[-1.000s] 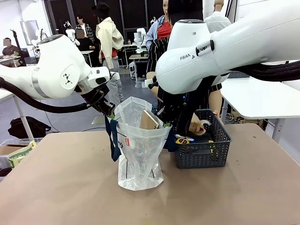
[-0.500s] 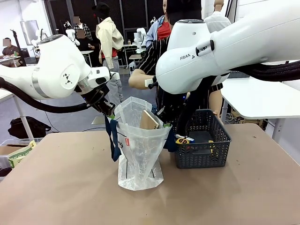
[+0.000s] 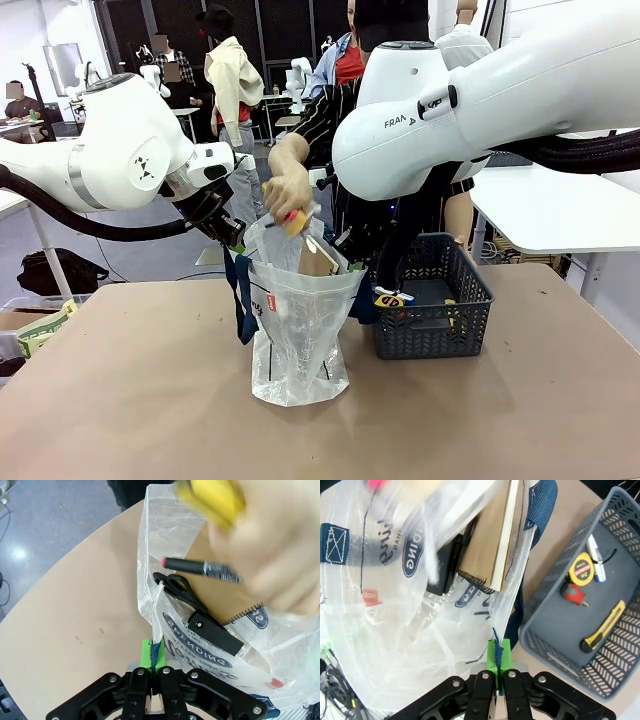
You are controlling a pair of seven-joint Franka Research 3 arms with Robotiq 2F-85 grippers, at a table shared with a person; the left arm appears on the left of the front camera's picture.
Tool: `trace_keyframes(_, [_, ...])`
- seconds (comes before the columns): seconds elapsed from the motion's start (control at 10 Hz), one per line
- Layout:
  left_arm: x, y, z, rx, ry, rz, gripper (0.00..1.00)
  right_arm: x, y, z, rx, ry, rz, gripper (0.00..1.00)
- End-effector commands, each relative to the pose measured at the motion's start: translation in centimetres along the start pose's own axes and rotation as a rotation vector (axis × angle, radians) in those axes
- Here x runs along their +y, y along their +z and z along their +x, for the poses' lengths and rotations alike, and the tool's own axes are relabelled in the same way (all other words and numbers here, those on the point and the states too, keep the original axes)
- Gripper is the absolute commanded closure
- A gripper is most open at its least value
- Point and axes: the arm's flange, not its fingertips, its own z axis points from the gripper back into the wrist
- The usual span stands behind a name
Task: Transfer purchased items from the store into the shopping bag.
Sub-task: Move the Reusable shopping bag to the right side of the table.
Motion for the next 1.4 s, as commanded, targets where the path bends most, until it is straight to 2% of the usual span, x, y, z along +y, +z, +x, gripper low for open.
trace_keyframes(0.0, [0.23, 0.11, 0.05, -0.008, 0.001, 0.005, 1.00, -0.10, 0.16, -0.34, -0.008, -0.004, 0.003, 1.00])
trace_keyframes(1.3, [0.23, 0.11, 0.05, -0.008, 0.001, 0.005, 1.00, -0.10, 0.16, -0.34, -0.008, -0.004, 0.003, 1.00])
